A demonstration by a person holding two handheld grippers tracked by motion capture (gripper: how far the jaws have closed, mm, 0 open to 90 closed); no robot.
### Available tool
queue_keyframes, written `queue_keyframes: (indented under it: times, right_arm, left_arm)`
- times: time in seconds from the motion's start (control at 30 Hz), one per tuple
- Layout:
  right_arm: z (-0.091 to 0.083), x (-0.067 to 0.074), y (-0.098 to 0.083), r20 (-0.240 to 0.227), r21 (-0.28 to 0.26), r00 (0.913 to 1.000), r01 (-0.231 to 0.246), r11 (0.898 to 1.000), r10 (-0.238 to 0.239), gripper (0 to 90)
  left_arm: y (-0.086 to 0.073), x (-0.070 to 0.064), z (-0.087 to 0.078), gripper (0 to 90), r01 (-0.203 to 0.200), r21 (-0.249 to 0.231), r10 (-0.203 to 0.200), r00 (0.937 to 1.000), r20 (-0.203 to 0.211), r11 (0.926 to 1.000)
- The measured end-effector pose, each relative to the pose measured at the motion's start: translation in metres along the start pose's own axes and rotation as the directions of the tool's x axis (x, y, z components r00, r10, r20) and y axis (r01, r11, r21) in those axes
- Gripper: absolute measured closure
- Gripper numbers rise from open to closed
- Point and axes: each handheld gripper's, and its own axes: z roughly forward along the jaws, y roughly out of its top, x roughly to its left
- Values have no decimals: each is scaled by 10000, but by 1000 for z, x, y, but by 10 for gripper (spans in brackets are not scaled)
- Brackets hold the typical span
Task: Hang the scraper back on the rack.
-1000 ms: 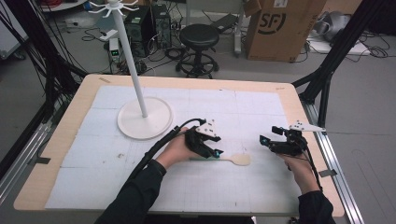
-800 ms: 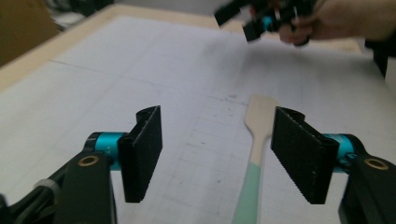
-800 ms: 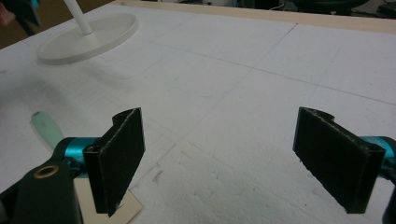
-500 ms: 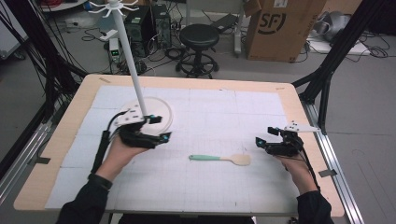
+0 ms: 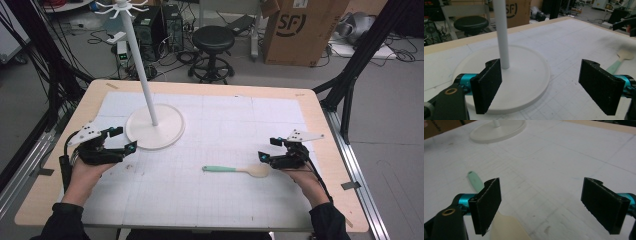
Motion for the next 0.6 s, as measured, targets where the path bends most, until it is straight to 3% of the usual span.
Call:
queue_keyframes:
  times: [0.17, 0.2, 0.3, 0.47, 0.6]
  right_arm:
    - [14, 13, 3, -628, 371, 9974, 377, 9986, -353, 159]
    - [21, 20, 5, -937, 558, 9940, 626, 9965, -572, 160]
    - [27, 27, 6, -1215, 719, 9896, 858, 9937, -766, 164]
    - [44, 40, 3, -1705, 1380, 9772, 1512, 9788, -1269, 193]
    - [49, 41, 0, -1886, 1697, 9710, 1796, 9690, -1469, 234]
  left_arm:
    - [-5, 11, -4, 194, 134, -77, -137, 9993, -344, 9999]
    - [-6, 13, -5, 193, 141, -45, -143, 9992, -386, 9999]
    - [-8, 15, -4, 193, 139, 23, -138, 9989, -453, 9999]
    - [-9, 14, -4, 193, -66, 120, 72, 9988, -477, 9999]
    - [-9, 14, -3, 193, -125, 164, 133, 9988, -466, 9998]
